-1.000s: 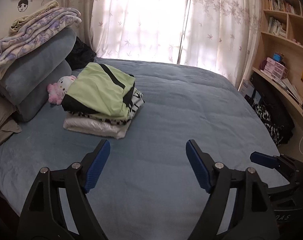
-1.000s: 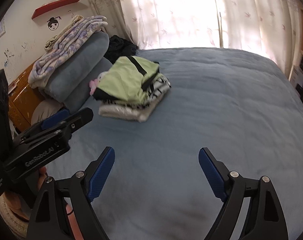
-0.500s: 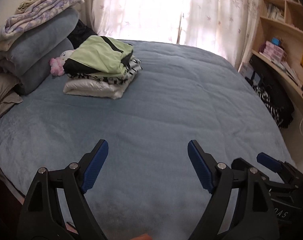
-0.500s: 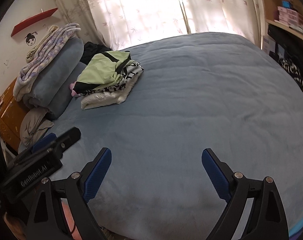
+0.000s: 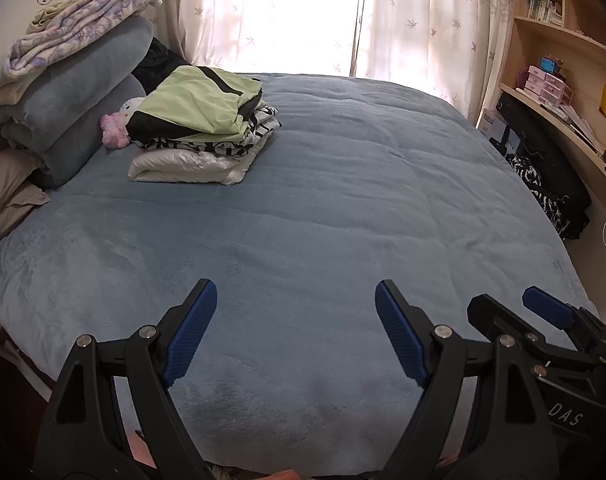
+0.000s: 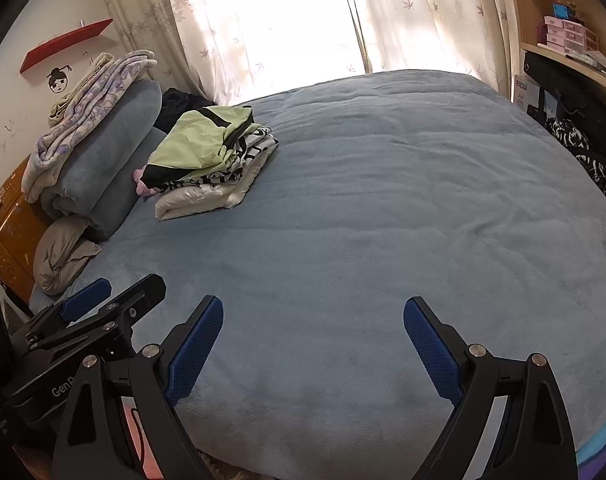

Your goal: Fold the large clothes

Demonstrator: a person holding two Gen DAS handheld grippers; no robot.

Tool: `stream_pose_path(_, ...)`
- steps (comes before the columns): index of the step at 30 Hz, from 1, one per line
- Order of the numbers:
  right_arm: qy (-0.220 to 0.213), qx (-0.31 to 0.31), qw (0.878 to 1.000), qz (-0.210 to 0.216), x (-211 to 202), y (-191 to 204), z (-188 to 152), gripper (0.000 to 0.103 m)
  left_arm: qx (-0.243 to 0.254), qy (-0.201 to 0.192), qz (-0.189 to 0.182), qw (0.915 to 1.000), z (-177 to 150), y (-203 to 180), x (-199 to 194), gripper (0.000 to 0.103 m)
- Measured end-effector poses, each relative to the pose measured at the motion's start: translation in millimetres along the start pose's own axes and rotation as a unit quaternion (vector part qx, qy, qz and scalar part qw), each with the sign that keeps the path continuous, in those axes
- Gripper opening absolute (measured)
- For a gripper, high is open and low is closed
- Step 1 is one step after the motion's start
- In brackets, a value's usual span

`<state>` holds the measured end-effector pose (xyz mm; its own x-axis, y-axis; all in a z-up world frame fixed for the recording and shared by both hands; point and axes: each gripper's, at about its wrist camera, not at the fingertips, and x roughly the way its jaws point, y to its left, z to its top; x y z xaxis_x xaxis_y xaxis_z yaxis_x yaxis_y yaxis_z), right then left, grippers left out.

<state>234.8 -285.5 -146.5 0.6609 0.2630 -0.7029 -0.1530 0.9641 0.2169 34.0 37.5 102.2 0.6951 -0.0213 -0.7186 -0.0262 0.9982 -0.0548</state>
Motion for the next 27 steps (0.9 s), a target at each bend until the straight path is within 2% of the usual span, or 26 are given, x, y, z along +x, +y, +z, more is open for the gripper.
stream_pose_path(11,-0.003,-0.012,1.000,-0.005,-10,0,22,0.093,-0.003,0.001,0.003,1.0000,-1,2,-4,0.080)
stream_pose_path(27,-0.004,-0.019,1.000,-0.008,-13,-3,30,0.093,-0.006,0.004,0.005,1.0000,-3,7,-1,0.080)
